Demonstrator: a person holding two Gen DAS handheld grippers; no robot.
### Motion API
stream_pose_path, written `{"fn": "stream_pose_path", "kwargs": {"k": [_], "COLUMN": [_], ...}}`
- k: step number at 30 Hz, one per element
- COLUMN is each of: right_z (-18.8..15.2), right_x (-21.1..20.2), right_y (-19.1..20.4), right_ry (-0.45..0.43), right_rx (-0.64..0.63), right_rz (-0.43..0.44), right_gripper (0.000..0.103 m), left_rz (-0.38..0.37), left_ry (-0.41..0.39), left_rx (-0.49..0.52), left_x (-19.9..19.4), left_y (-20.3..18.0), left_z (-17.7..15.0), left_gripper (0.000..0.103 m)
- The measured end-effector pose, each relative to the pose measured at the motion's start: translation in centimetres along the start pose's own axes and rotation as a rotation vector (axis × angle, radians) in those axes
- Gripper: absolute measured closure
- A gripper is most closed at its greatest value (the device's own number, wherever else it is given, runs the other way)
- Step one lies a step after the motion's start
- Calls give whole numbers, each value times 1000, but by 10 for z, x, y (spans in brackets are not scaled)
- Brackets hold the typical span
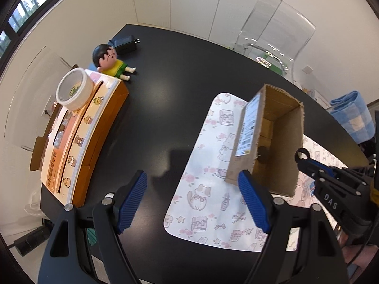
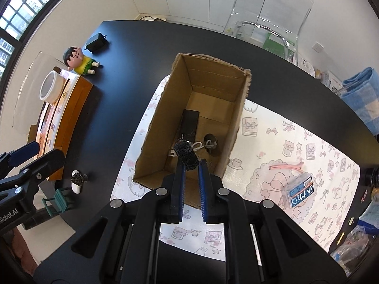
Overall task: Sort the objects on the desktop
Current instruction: 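Lower the black round item into the box and open the right tool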
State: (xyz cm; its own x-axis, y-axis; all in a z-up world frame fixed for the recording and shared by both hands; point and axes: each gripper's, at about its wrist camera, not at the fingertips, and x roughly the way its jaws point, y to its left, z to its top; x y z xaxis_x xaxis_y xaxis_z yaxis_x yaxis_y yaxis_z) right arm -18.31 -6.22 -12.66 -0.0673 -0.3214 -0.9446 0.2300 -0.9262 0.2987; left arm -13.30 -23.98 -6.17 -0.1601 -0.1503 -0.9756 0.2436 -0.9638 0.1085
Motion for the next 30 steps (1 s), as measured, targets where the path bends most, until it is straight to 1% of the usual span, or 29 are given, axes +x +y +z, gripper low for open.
{"fn": "stream_pose_path", "kwargs": {"k": [8,11,18,19,20,22,24,25,26,30], "right_z": [7,8,8,8,8,7,6,5,4,0], "right_x": [6,7,8,8,7,3,-3,-7,-10,-17], "right_y": [10,12,11,10,9,7,6,5,5,-1], "right_ry": [9,9,18,20,17,4,-24,-39,-46,-34], "right_rx": [-23,-29,-22,-20,-17,-14,-15,-16,-16,-12], "right_rz": [-15,-24,-15,-13,-17,-28,-34,-36,-40,-50], "right_gripper": [92,92,91,86,78,23,6,2,0,0], "left_rz": [7,4,-9,-8,-8,-7,-10,-11,-11,-13], "left_ry": [-3,-3,-7,-7,-7,-7,-6,-7,-7,-6], "left_rx": [-39,-44,-46,-42,-38,-37,-38,-36,-34,-21], "left_x": [-3,-3,-4,-4,-4,-5,-5,-6,-6,-8], "left_y": [18,19,13,12,10,8,6,5,3,-4], "left_z": [-3,-4,-5,-6,-6,-7,-7,-8,-8,-10], "left_gripper": [25,25,25,25,25,25,25,25,25,25]}}
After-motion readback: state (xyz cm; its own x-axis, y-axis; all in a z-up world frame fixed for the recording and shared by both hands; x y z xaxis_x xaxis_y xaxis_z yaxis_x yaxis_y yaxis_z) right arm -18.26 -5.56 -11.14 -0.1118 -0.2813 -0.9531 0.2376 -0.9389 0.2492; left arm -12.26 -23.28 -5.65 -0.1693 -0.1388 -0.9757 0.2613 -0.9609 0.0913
